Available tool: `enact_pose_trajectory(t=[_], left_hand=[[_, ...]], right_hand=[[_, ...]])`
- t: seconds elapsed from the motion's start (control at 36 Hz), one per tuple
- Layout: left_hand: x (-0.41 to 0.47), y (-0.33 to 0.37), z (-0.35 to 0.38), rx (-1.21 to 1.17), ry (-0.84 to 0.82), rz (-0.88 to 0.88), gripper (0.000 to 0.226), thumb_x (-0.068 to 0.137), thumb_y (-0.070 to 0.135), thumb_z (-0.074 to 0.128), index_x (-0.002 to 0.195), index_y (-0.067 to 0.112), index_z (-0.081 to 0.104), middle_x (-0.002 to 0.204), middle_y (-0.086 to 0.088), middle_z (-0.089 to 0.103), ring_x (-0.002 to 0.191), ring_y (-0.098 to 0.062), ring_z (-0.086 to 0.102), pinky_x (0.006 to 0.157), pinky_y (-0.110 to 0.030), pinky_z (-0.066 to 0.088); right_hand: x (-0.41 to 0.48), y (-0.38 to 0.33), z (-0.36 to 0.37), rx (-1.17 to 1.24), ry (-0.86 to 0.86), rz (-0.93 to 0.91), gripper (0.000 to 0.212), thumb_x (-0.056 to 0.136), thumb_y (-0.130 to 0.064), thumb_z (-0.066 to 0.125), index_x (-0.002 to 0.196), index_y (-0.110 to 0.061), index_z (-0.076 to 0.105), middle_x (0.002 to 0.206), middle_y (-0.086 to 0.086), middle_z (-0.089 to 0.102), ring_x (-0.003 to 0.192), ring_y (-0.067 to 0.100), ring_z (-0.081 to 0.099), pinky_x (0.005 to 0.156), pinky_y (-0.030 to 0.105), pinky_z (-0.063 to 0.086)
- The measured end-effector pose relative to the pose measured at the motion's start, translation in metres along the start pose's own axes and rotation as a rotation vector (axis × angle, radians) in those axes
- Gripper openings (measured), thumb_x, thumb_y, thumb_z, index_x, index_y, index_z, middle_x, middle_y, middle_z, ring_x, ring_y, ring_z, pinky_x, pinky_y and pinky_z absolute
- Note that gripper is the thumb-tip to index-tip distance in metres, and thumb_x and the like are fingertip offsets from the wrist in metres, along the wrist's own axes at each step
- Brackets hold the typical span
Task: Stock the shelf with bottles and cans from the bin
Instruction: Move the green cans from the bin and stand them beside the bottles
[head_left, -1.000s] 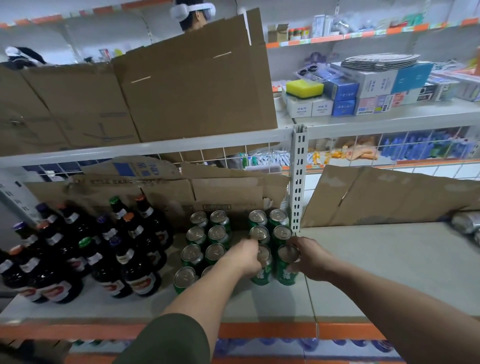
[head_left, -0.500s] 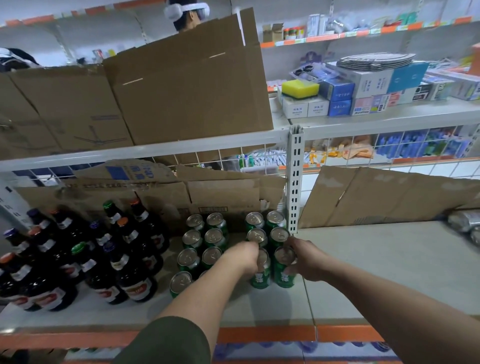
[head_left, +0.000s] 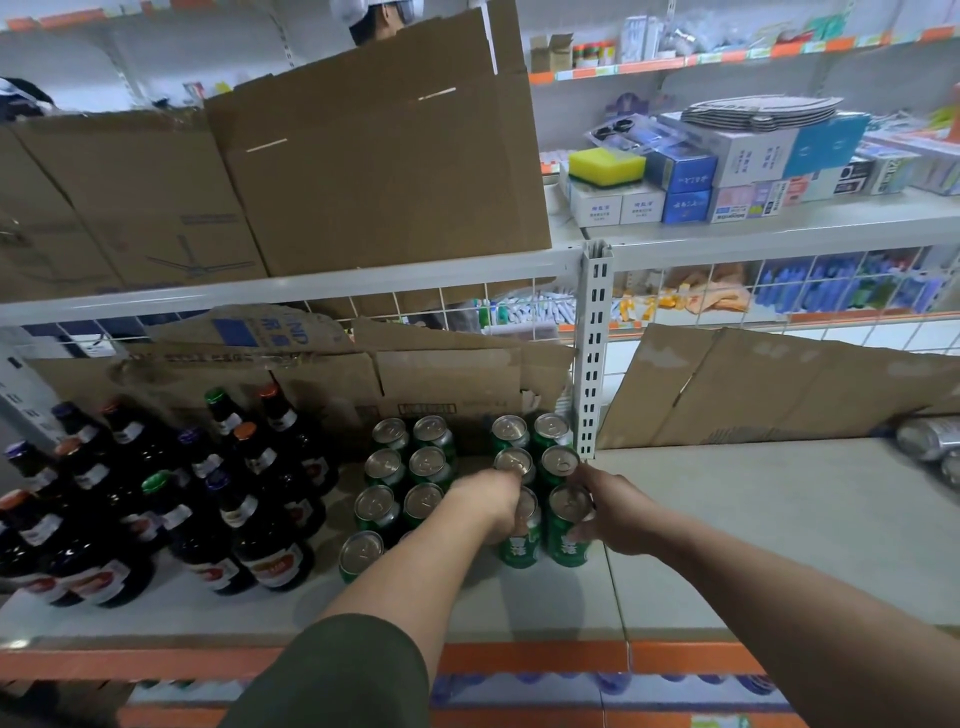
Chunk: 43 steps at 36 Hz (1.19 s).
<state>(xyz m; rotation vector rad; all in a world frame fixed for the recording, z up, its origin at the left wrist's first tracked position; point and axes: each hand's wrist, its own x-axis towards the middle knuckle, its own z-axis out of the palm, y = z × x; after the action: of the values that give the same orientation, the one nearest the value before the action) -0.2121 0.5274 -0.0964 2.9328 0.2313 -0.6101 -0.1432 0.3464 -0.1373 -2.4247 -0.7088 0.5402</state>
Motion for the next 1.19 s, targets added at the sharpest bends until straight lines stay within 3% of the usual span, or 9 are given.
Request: enact_pose_trajectory(t=[0.14, 0.31, 0.5, 0.61, 0.69, 0.81, 0.97, 1.08, 1.19], left_hand=[[0.0, -0.001, 0.001, -0.001, -0.006, 0.0, 0.047, 0.093, 0.034, 0.07, 0.129, 0.013, 0.05, 0.122, -0.014, 0.06, 0.112, -0.034, 0.06, 0.089, -0.039, 0.049], [-0.002, -0.003, -0.001, -0.044, -0.033, -0.01, 0.05, 0.092, 0.035, 0.07, 0.133, 0.015, 0.048, 0.12, -0.012, 0.062, 0.109, -0.032, 0.061, 0.092, -0.042, 0.053], [-0.009, 0.001, -0.034, -0.024, -0.051, 0.013, 0.065, 0.078, 0.046, 0.079, 0.128, 0.013, 0.051, 0.119, -0.011, 0.062, 0.102, -0.031, 0.063, 0.084, -0.039, 0.056], [-0.008, 0.019, -0.069, -0.116, 0.045, 0.12, 0.05, 0.082, 0.039, 0.076, 0.119, 0.02, 0.049, 0.123, -0.007, 0.061, 0.102, -0.027, 0.06, 0.084, -0.038, 0.053], [0.002, 0.042, -0.086, -0.215, 0.072, 0.227, 0.042, 0.085, 0.017, 0.072, 0.119, 0.026, 0.05, 0.124, -0.005, 0.06, 0.104, -0.024, 0.059, 0.086, -0.041, 0.056], [0.02, 0.096, -0.1, -0.279, 0.108, 0.391, 0.047, 0.088, -0.006, 0.054, 0.126, 0.021, 0.057, 0.109, -0.006, 0.065, 0.099, -0.025, 0.064, 0.085, -0.04, 0.058], [0.046, 0.22, -0.106, -0.296, 0.239, 0.61, 0.036, 0.089, -0.004, 0.054, 0.112, 0.021, 0.067, 0.096, 0.001, 0.068, 0.091, -0.017, 0.062, 0.081, -0.026, 0.05], [0.06, 0.319, -0.109, -0.278, 0.22, 0.737, 0.036, 0.089, -0.007, 0.051, 0.111, 0.015, 0.067, 0.091, 0.003, 0.059, 0.088, -0.017, 0.057, 0.074, -0.024, 0.042], [0.086, 0.426, -0.093, -0.239, 0.164, 0.8, 0.03, 0.086, -0.004, 0.05, 0.102, 0.017, 0.065, 0.086, 0.002, 0.061, 0.088, -0.021, 0.061, 0.073, -0.027, 0.046]], right_hand=[[0.001, 0.001, 0.001, -0.004, -0.007, -0.003, 0.057, 0.071, -0.017, 0.087, 0.115, -0.023, 0.051, 0.114, -0.001, 0.061, 0.099, 0.021, 0.059, 0.08, 0.03, 0.049], [0.002, 0.003, 0.0, -0.002, -0.029, -0.024, 0.062, 0.075, -0.015, 0.084, 0.125, -0.023, 0.048, 0.123, 0.001, 0.061, 0.104, 0.021, 0.059, 0.088, 0.033, 0.052], [-0.003, -0.007, -0.011, -0.019, -0.081, 0.054, 0.095, 0.073, -0.023, 0.086, 0.143, -0.021, 0.022, 0.132, 0.009, 0.04, 0.119, 0.029, 0.049, 0.1, 0.034, 0.043], [-0.013, -0.007, -0.039, 0.071, -0.095, 0.104, 0.096, 0.074, -0.018, 0.086, 0.145, -0.02, 0.021, 0.142, 0.013, 0.036, 0.125, 0.029, 0.049, 0.1, 0.034, 0.046], [-0.031, 0.001, -0.076, 0.094, -0.046, 0.14, 0.09, 0.077, -0.02, 0.085, 0.146, -0.016, 0.027, 0.148, 0.011, 0.037, 0.13, 0.027, 0.046, 0.101, 0.033, 0.044], [-0.063, 0.031, -0.128, 0.036, 0.109, 0.262, 0.077, 0.081, -0.028, 0.081, 0.142, -0.013, 0.036, 0.141, 0.014, 0.046, 0.122, 0.028, 0.053, 0.098, 0.037, 0.047], [-0.133, 0.105, -0.201, -0.066, 0.321, 0.422, 0.068, 0.083, -0.031, 0.077, 0.138, -0.012, 0.041, 0.136, 0.01, 0.051, 0.122, 0.026, 0.05, 0.098, 0.033, 0.044], [-0.177, 0.175, -0.246, -0.096, 0.429, 0.501, 0.052, 0.081, -0.032, 0.075, 0.122, -0.014, 0.047, 0.126, 0.007, 0.058, 0.108, 0.026, 0.055, 0.081, 0.03, 0.042], [-0.216, 0.262, -0.29, -0.134, 0.549, 0.544, 0.046, 0.08, -0.032, 0.068, 0.119, -0.014, 0.05, 0.124, 0.011, 0.061, 0.111, 0.031, 0.058, 0.085, 0.034, 0.047]])
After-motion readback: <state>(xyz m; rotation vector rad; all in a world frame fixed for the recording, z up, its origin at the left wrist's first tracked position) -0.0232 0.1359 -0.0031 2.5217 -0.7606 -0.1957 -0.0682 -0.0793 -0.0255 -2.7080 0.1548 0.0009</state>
